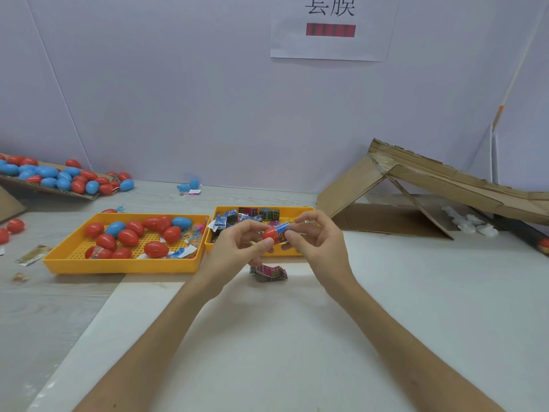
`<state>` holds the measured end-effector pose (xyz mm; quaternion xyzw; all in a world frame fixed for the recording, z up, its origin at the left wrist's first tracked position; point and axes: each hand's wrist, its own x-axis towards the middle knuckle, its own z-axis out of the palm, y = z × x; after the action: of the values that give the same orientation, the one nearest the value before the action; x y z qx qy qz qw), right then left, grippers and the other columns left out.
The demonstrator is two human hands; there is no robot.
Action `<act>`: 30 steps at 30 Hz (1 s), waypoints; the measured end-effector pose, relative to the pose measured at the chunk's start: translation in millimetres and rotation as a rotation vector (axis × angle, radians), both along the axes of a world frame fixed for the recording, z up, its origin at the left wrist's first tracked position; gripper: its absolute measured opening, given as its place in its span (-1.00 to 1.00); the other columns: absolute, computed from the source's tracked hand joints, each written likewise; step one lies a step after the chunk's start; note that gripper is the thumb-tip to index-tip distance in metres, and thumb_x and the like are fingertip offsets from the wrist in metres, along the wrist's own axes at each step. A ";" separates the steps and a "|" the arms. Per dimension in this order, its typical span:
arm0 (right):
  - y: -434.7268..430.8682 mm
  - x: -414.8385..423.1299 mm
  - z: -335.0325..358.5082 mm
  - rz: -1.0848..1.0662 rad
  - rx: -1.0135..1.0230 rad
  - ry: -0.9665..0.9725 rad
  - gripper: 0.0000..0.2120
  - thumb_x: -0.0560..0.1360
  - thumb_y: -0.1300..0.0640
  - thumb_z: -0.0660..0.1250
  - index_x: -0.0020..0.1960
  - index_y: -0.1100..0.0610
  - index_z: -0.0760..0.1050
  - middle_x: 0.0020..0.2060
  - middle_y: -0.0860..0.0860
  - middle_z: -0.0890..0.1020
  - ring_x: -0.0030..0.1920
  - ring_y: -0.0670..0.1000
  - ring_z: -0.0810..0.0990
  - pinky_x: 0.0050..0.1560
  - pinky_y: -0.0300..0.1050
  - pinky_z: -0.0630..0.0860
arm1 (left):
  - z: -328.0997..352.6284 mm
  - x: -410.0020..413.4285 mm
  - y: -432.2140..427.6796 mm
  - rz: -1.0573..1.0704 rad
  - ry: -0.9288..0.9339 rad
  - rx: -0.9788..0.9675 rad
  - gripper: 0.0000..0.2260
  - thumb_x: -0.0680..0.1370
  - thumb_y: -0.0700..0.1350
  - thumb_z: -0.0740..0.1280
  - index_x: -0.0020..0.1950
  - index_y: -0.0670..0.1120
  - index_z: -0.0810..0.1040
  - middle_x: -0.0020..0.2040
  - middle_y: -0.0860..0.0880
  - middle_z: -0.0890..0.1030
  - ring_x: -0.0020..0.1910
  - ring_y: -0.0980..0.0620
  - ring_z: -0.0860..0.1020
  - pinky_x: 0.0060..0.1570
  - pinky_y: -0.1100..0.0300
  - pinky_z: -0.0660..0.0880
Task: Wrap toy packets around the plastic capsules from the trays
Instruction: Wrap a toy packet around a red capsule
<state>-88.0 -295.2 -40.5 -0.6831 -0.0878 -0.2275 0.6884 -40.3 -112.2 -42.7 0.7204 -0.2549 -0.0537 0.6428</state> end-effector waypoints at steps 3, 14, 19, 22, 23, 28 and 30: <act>-1.0 -0.2 -1.0 0.014 -0.019 -0.007 -0.88 0.50 0.33 0.46 -0.04 0.25 0.52 -0.10 0.20 0.69 -0.19 0.10 0.72 -0.14 -0.20 0.59 | 0.2 0.1 0.3 0.005 -0.002 -0.007 -0.67 0.45 0.07 0.44 0.16 -0.02 0.60 -0.15 -0.02 0.71 -0.15 -0.04 0.68 -0.15 0.10 0.61; -1.9 1.1 -2.1 0.014 -0.025 0.032 -0.89 0.47 0.29 0.50 -0.12 0.13 0.60 -0.17 0.02 0.72 -0.17 0.10 0.73 -0.08 -0.16 0.60 | -2.2 3.2 0.7 0.028 -0.031 0.015 -0.71 0.49 0.06 0.45 0.18 0.02 0.59 -0.11 0.01 0.71 -0.27 0.08 0.63 -0.19 0.20 0.61; -0.8 2.3 -3.2 -0.030 -0.087 0.064 -0.91 0.47 0.23 0.52 -0.16 0.10 0.63 -0.06 -0.19 0.71 -0.15 -0.11 0.68 -0.10 -0.27 0.56 | -2.8 3.8 0.4 0.054 -0.038 0.016 -0.68 0.46 0.11 0.45 0.16 0.03 0.59 -0.10 -0.01 0.72 -0.27 0.07 0.63 -0.23 0.24 0.58; -1.3 2.1 -2.8 -0.033 -0.077 0.084 -0.89 0.46 0.22 0.52 -0.18 0.07 0.63 -0.05 -0.18 0.68 -0.17 -0.16 0.66 -0.11 -0.28 0.52 | -3.4 5.0 0.0 0.073 -0.042 0.005 -0.78 0.53 0.00 0.46 0.15 0.03 0.59 -0.13 0.02 0.71 -0.30 0.11 0.61 -0.25 0.26 0.57; -1.5 2.0 -2.6 -0.030 -0.075 0.089 -0.88 0.46 0.22 0.52 -0.18 0.05 0.63 -0.03 -0.16 0.67 -0.16 -0.16 0.65 -0.10 -0.24 0.52 | -3.7 5.2 -0.1 0.077 -0.044 0.000 -0.81 0.55 -0.03 0.45 0.14 0.03 0.59 -0.14 0.03 0.71 -0.31 0.12 0.61 -0.25 0.27 0.57; -0.3 2.1 -2.3 0.008 -0.072 0.114 -0.93 0.48 0.22 0.49 -0.15 0.08 0.64 0.06 -0.07 0.62 -0.14 -0.16 0.65 0.02 -0.04 0.53 | -3.0 4.5 -0.1 0.090 -0.053 -0.006 -0.82 0.55 -0.06 0.45 0.14 0.03 0.59 -0.13 0.03 0.70 -0.32 0.13 0.60 -0.25 0.26 0.59; -0.1 1.8 -2.0 0.018 -0.072 0.121 -0.92 0.48 0.22 0.48 -0.15 0.07 0.65 0.07 -0.07 0.61 -0.13 -0.15 0.65 0.02 -0.05 0.53 | -2.5 4.0 -0.3 0.096 -0.054 -0.008 -0.82 0.55 -0.06 0.45 0.14 0.02 0.59 -0.14 0.03 0.69 -0.33 0.13 0.60 -0.25 0.25 0.59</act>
<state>-86.2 -295.3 -42.5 -0.7189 -0.0605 -0.1764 0.6696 -36.4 -112.4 -45.2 0.7305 -0.2377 -0.0023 0.6403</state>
